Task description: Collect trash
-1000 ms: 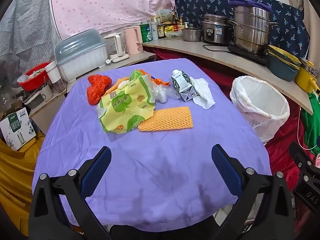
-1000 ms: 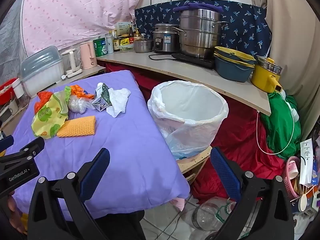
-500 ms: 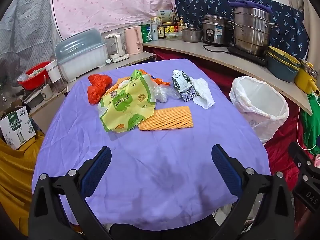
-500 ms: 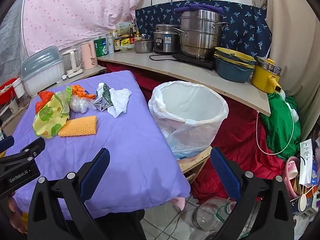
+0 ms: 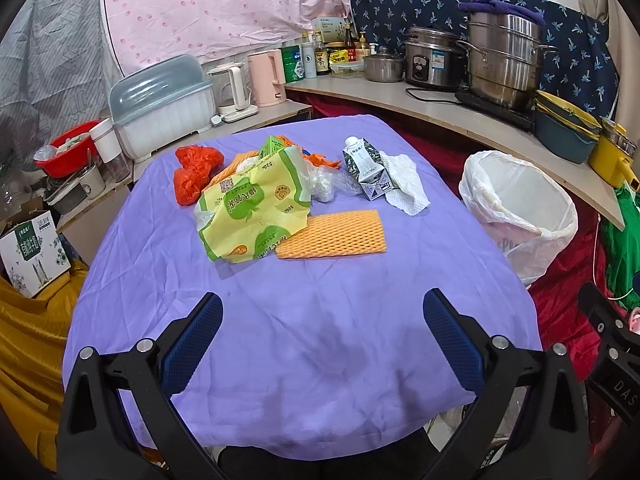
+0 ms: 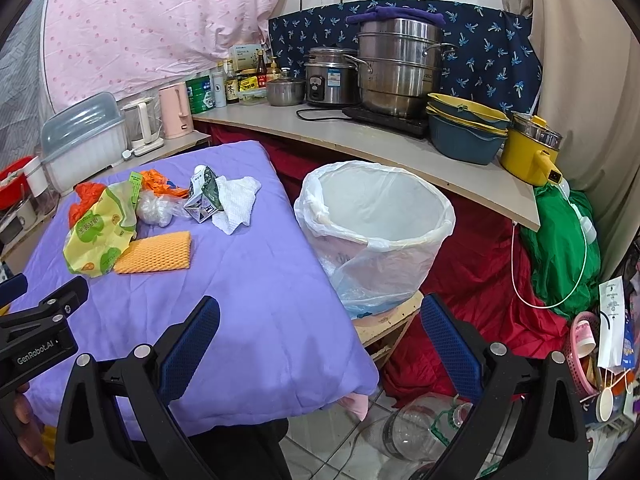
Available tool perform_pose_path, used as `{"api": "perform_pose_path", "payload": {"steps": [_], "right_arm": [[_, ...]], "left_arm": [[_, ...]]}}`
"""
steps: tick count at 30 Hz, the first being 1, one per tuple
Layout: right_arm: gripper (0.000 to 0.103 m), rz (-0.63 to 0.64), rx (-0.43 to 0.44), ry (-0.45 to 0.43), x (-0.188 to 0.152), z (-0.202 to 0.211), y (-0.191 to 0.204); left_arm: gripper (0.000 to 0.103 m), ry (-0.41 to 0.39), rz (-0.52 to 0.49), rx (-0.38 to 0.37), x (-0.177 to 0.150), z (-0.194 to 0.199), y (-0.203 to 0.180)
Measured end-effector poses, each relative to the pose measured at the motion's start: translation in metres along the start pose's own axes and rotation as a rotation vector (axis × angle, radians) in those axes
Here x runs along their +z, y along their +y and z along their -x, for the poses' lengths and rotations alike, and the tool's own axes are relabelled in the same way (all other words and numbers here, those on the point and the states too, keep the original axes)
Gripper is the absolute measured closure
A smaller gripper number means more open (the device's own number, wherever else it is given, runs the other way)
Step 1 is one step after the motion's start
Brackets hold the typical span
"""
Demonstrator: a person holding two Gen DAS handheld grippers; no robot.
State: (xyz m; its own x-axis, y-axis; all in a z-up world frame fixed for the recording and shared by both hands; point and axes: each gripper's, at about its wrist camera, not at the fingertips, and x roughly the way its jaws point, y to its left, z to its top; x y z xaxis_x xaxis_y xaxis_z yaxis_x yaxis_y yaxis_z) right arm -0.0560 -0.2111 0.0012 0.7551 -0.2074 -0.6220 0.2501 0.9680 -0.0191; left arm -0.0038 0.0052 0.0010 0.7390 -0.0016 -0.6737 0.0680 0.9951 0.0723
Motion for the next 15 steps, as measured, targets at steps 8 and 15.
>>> {"api": "perform_pose_path", "payload": {"steps": [8, 15], "right_arm": [[0.007, 0.004, 0.001, -0.002, -0.0001, -0.0013, 0.0003], [0.007, 0.009, 0.001, -0.003, 0.0013, -0.0017, 0.0015]], "left_arm": [[0.007, -0.007, -0.008, 0.002, 0.0000, 0.0000, -0.0030], [0.007, -0.008, -0.009, 0.002, -0.0009, -0.0002, -0.0043]]}}
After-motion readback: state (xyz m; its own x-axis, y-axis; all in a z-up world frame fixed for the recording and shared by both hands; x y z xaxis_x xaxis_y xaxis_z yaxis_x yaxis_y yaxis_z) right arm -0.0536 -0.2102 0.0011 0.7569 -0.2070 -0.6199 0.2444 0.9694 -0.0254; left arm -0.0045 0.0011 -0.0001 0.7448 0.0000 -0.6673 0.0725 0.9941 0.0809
